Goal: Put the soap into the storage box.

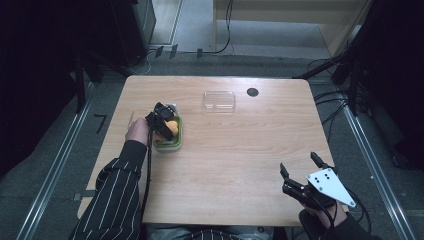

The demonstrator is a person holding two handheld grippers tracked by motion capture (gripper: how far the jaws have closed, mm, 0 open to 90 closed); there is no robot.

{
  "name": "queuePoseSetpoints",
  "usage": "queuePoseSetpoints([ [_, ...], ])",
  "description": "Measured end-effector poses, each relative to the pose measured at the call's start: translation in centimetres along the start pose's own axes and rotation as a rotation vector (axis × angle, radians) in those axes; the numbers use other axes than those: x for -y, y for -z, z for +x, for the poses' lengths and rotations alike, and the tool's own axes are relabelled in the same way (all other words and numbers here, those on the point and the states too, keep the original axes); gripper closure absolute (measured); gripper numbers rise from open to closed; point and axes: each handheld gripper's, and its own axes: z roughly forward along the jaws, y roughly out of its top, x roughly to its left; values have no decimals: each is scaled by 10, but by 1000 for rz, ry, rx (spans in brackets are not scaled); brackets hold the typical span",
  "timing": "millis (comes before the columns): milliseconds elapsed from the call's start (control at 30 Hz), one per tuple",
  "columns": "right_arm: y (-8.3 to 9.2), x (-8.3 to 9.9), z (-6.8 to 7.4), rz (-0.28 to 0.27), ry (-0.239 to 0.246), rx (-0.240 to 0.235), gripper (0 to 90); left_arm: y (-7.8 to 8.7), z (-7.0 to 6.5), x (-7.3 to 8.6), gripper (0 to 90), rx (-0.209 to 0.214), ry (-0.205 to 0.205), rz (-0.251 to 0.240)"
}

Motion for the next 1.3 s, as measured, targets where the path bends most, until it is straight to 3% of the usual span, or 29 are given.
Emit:
queuePoseSetpoints([
  [233,0,0,0,0,-1,1,134,-2,1,0,394,31,10,4],
  [700,0,0,-1,0,-4,-2,134,-1,2,0,341,25,3,3],
  [1033,1,1,-1,3,-6,1,134,5,0,-1,225,5,21,0],
  [1300,3,1,-1,-1,-6,8,134,11,-1,0,133,6,53,38],
])
